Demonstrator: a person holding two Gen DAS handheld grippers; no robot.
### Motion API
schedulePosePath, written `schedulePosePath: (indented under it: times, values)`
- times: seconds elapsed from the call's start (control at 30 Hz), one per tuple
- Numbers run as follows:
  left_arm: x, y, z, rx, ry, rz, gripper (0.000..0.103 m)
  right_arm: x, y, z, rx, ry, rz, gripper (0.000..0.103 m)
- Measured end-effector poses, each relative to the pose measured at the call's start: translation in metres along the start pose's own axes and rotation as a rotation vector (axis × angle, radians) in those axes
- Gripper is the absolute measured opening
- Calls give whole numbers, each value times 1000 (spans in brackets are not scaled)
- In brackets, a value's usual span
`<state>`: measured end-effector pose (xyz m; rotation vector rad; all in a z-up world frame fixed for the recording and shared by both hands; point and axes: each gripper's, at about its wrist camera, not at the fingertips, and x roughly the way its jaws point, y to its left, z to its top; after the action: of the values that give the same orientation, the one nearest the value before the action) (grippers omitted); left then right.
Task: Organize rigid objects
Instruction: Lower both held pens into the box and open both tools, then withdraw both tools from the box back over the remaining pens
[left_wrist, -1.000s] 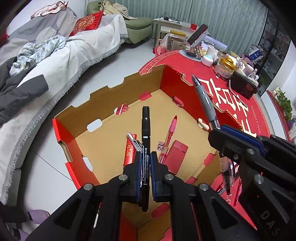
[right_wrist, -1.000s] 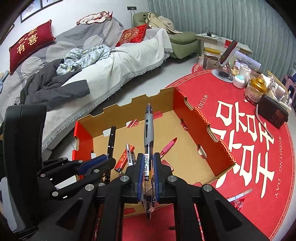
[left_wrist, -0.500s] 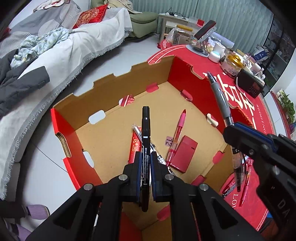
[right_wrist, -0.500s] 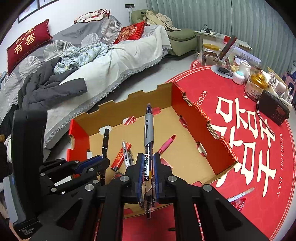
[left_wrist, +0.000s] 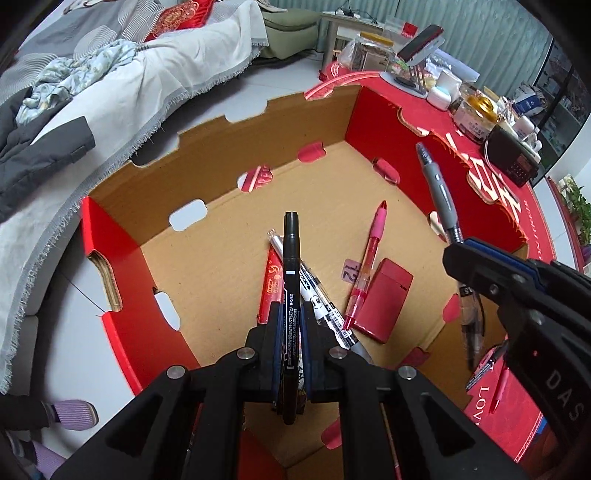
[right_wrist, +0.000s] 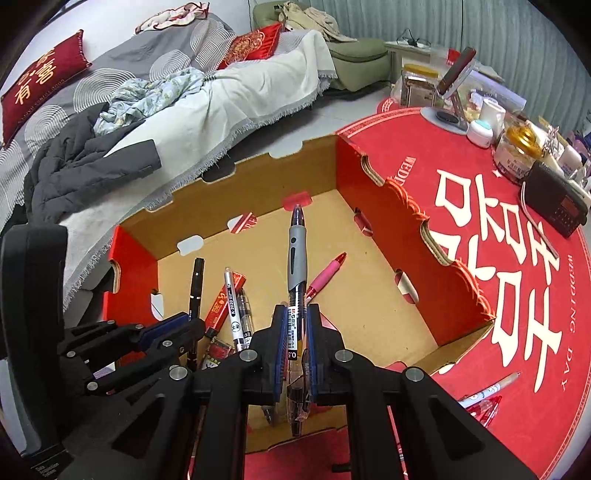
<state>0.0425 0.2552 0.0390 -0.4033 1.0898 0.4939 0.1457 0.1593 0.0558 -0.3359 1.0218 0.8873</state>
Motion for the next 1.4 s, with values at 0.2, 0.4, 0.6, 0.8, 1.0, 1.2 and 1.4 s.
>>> schedulePosePath:
  times: [0.2, 0.4, 0.6, 0.8, 1.0, 1.2, 1.4]
  values:
    - [3, -5, -3, 18, 8, 9, 43, 4, -14, -4, 53, 28, -22, 11]
    - [-23, -6, -10, 2, -68, -12, 43, -42, -35, -23, 95, -76, -50, 11]
    - [-72, -45, -35, 139, -182, -85, 44, -81, -96, -85, 256, -85, -125, 11]
    - [-96, -114, -74, 355, -226, -201, 44, -72, -138, -145, 359, 8, -166, 11]
    - [-48, -161, -98, 499, -135, -239, 44, -64, -151, -156, 381, 16, -130, 11]
    - [-4, -166, -98, 515, -77, -186, 44, -49, -152, -155, 369, 24, -97, 11]
    - [19, -161, -104, 524, -25, -185, 45, -32, -153, -154, 364, 48, -72, 11]
